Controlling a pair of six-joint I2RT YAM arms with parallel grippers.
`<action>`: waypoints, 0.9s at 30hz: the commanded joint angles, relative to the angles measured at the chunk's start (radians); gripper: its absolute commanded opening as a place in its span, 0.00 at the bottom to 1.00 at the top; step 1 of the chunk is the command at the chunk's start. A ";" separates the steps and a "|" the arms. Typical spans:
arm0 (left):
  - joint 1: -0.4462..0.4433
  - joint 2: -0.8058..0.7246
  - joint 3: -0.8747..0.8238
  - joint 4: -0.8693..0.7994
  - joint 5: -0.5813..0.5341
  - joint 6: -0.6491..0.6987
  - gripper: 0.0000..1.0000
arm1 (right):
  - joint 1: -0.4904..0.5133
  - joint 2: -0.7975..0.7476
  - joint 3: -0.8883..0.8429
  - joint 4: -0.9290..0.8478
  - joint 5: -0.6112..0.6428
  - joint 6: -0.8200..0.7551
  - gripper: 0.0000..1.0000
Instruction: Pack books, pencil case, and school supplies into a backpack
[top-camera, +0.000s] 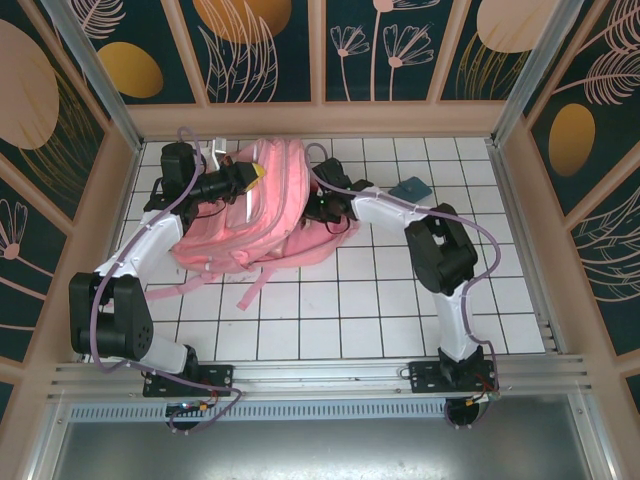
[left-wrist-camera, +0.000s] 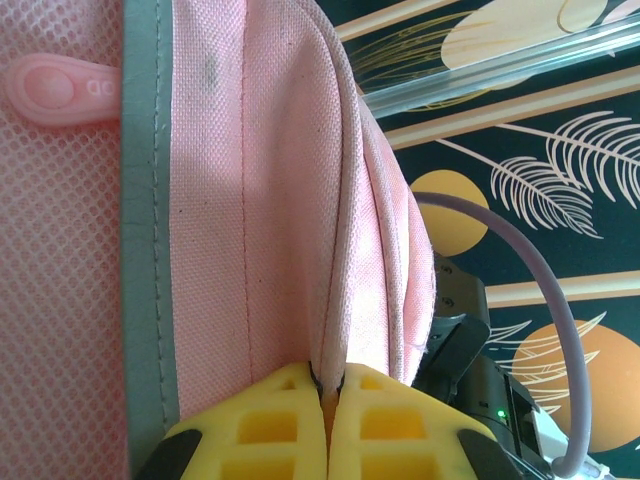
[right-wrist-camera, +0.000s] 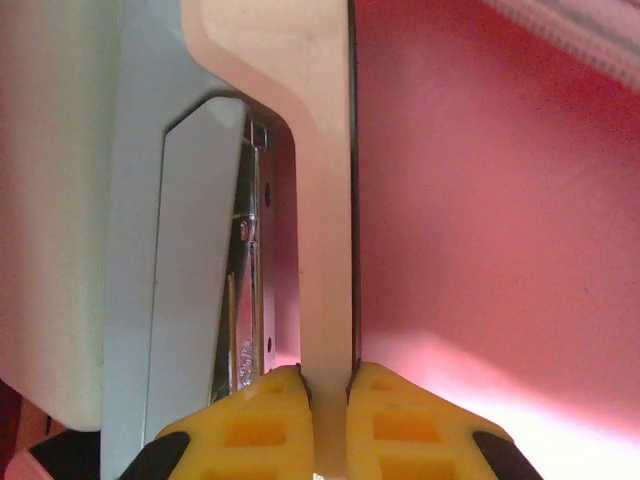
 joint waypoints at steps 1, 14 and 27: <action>-0.008 -0.033 0.016 0.108 0.069 0.006 0.00 | 0.017 0.049 0.050 -0.021 -0.004 0.030 0.00; -0.008 -0.020 0.015 0.098 0.067 0.021 0.00 | 0.024 -0.079 0.029 -0.058 0.034 0.002 0.49; -0.008 -0.014 0.055 -0.090 -0.012 0.162 0.00 | -0.171 -0.383 -0.289 -0.010 0.173 -0.024 0.61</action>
